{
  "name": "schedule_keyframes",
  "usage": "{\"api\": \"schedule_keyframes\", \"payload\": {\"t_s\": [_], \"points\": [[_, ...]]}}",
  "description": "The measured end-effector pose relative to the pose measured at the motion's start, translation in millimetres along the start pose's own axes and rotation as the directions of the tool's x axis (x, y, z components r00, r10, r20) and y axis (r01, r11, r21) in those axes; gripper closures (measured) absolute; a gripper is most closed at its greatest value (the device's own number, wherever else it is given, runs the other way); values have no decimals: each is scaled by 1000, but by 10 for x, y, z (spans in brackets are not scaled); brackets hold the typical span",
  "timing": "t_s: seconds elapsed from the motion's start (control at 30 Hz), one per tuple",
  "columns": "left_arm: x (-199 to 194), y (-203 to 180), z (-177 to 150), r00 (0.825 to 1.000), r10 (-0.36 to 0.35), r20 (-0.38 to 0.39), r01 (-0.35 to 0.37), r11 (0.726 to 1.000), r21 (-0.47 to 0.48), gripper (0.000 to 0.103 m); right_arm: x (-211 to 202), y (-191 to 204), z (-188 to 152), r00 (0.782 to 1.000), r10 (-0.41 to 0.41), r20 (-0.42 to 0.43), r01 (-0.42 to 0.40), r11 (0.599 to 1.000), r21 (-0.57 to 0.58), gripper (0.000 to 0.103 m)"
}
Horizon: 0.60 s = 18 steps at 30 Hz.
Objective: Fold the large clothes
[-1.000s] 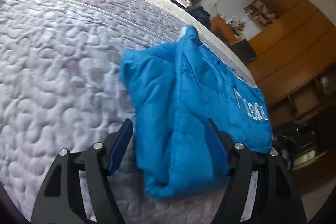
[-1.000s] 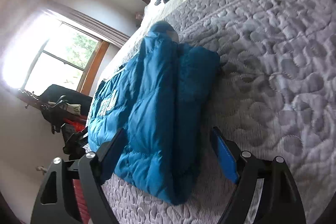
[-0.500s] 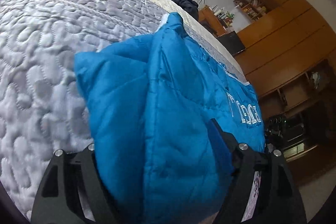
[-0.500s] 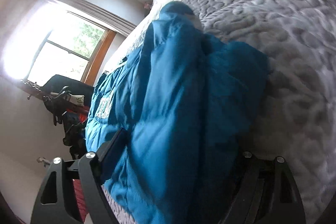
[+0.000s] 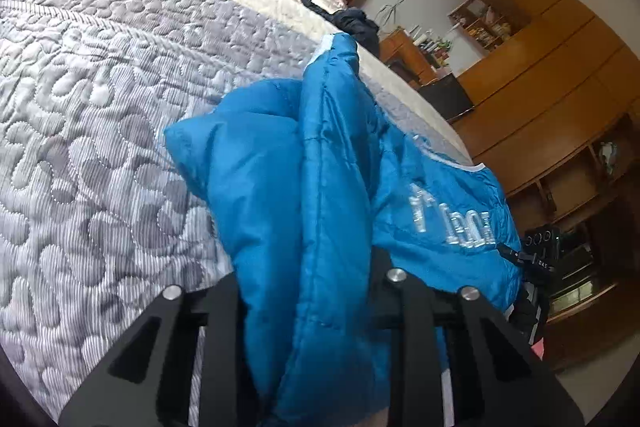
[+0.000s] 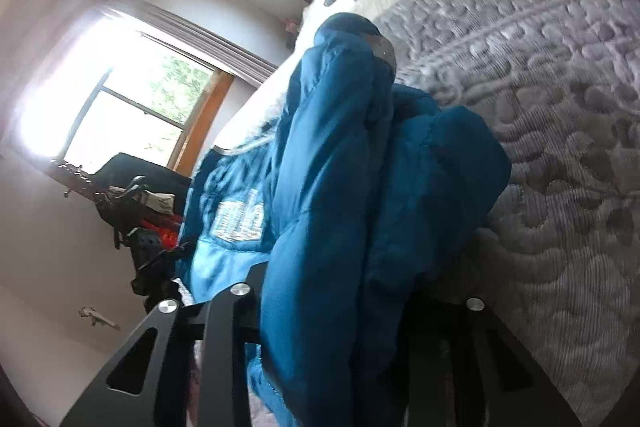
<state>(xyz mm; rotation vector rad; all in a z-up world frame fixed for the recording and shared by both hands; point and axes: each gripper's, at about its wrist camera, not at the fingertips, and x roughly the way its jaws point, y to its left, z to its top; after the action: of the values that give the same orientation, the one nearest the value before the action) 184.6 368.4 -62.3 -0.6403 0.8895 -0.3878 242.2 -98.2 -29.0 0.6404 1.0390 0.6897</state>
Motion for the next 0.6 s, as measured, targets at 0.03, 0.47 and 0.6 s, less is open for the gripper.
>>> {"api": "schedule_keyframes", "payload": {"t_s": [0.03,0.47,0.6], "points": [[-42,-29,-17,1000,-9,-1,9,1000,0,80,-31,45,-8,1000,0,2,0,1000,-7,72],[-1140,-407,-943,995,-97,-10,97,993,67,81,-749,748,-829,1000,-6,-22,2,989,-148,73],[-1347,-360,-1277,996,-84,-12,85,994,73,79,-790,778,-1143,999,-6,-54,-3,988,-153,73]]}}
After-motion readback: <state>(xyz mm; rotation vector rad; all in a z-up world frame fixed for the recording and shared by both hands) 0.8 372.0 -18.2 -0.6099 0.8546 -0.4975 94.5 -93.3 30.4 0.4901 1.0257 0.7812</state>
